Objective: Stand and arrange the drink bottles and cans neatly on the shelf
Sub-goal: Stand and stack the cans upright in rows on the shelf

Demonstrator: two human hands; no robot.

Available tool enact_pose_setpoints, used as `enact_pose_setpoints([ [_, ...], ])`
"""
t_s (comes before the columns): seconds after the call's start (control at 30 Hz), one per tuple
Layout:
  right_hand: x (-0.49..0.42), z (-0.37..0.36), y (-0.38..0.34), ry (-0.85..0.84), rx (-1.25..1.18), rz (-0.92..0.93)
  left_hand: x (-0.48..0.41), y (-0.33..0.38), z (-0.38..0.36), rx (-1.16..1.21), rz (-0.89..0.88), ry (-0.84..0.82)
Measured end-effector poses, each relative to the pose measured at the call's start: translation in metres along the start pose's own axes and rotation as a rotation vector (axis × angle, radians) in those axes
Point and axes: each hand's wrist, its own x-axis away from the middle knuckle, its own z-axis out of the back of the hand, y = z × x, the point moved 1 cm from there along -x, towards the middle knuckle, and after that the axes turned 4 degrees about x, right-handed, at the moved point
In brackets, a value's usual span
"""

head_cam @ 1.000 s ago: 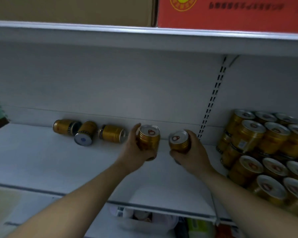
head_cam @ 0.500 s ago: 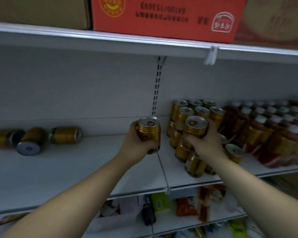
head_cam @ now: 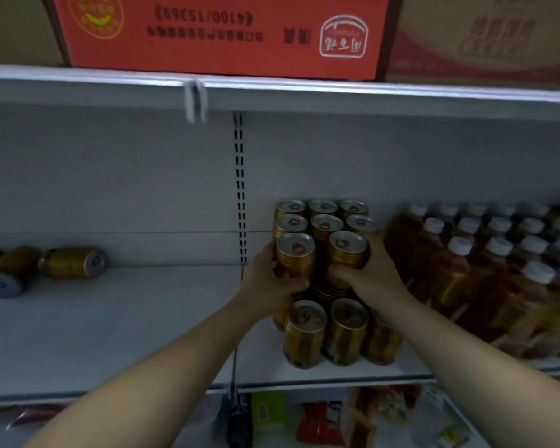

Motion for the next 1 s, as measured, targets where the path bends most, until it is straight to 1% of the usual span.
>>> enact_pose_setpoints([
  [0.1,-0.005,0.002,0.009,-0.092,0.017,0.018,0.001,-0.004,-0.010,-0.066,-0.008,0.083],
  [0.17,-0.004,0.003,0.012,-0.146,0.062,0.068,0.004,-0.010,-0.013,-0.086,-0.008,0.128],
  [0.23,-0.005,0.004,0.013,-0.165,0.113,0.119,0.008,-0.013,-0.017,-0.077,-0.012,0.138],
  [0.3,-0.007,0.004,0.015,-0.164,0.145,0.145,0.011,-0.011,-0.020,-0.087,-0.014,0.103],
  [0.37,-0.010,0.005,0.018,-0.143,0.215,0.165,0.014,-0.009,-0.022,-0.066,0.004,0.061],
  [0.43,-0.015,0.011,0.013,-0.066,0.329,0.268,0.023,-0.012,-0.023,-0.019,0.053,0.037],
  [0.47,-0.019,0.016,0.006,-0.005,0.384,0.341,0.030,-0.017,-0.023,-0.020,0.082,0.053],
  [0.5,-0.024,0.020,-0.002,0.048,0.435,0.409,0.037,-0.021,-0.025,-0.025,0.076,0.073],
  [0.53,-0.031,0.024,-0.010,0.068,0.495,0.451,0.046,-0.023,-0.029,-0.034,0.040,0.070],
  [0.57,-0.038,0.025,-0.017,0.037,0.572,0.453,0.051,-0.028,-0.034,-0.072,0.005,0.071],
  [0.6,-0.045,0.024,-0.021,-0.033,0.660,0.433,0.055,-0.036,-0.040,-0.115,-0.020,0.069],
  [0.67,-0.052,0.017,-0.019,-0.204,0.802,0.361,0.058,-0.047,-0.051,-0.155,-0.014,0.083],
  [0.7,-0.051,0.013,-0.015,-0.257,0.838,0.322,0.061,-0.046,-0.054,-0.159,-0.009,0.093],
  [0.77,-0.051,0.009,-0.011,-0.264,0.850,0.290,0.062,-0.042,-0.055,-0.182,0.002,0.113],
  [0.93,-0.051,0.012,-0.012,-0.268,0.872,0.289,0.064,-0.050,-0.042,-0.198,0.088,0.114],
  [1.0,-0.051,0.010,-0.009,-0.237,0.853,0.316,0.064,-0.051,-0.039,-0.184,0.099,0.106],
])
